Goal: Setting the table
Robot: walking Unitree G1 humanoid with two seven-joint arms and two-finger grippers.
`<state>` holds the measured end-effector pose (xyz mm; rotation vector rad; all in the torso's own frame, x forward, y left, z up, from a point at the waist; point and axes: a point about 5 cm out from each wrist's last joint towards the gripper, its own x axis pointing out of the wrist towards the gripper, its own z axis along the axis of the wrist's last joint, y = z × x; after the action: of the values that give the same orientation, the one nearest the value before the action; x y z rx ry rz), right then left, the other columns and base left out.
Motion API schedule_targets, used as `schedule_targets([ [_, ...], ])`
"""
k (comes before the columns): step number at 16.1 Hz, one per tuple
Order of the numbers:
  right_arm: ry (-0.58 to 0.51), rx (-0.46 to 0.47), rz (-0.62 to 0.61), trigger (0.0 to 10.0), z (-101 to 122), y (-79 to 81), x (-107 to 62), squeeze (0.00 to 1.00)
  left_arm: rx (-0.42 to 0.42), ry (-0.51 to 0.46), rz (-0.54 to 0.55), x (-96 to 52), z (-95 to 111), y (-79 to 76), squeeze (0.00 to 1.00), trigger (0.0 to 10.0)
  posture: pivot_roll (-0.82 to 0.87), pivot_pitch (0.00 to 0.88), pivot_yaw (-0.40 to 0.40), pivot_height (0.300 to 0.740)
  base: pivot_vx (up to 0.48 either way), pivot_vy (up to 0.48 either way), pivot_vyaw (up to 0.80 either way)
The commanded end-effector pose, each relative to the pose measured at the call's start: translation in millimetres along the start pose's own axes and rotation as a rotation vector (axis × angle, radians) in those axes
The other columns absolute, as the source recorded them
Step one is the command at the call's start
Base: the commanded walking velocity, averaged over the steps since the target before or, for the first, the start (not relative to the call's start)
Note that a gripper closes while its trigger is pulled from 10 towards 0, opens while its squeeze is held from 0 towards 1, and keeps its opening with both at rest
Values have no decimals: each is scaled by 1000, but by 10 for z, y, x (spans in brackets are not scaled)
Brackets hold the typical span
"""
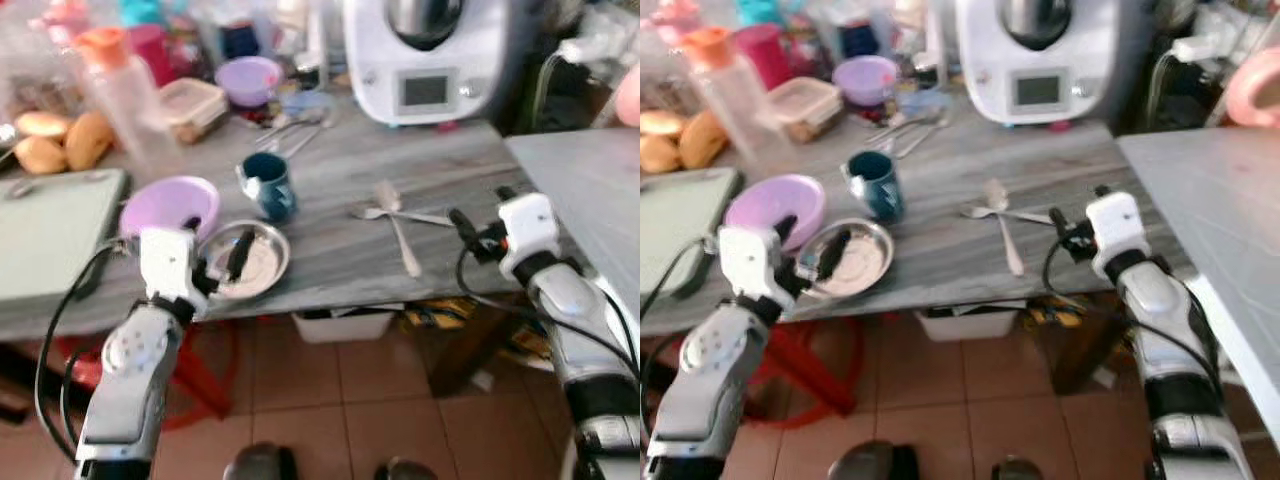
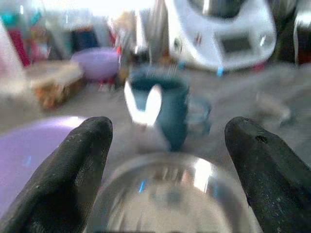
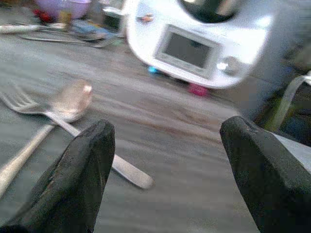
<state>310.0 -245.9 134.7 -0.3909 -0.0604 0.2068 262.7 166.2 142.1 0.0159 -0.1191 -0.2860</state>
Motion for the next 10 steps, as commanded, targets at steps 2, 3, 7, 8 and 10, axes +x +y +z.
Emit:
schedule_targets([
  [2, -53, 13, -39, 10000, 141, -20, -4, 0, -4, -35, 43, -3, 107, 76, 0, 10000, -1, 0, 64, 740, 279, 0, 0],
  [3, -49, 6, -51, 10000, 141, -2, -65, 0, -16, -53, 46, 16, 146, 52, 0, 10000, -6, 0, 57, 740, 289, 0, 0],
  [7, -28, 8, -60, 10000, 156, 59, -124, 0, -39, -68, 43, 53, 174, -7, 0, 10000, -14, 0, 53, 740, 340, 0, 0],
  [8, -25, 16, -65, 10000, 157, 61, -124, 0, -42, -69, 41, 58, 178, -12, 0, 10000, -14, 0, 52, 740, 341, 0, 0],
  [10, -13, 11, -65, 10000, 141, 67, -128, 0, -40, -72, 42, 63, 186, -14, 0, 10000, -13, 0, 52, 740, 360, 0, 0],
])
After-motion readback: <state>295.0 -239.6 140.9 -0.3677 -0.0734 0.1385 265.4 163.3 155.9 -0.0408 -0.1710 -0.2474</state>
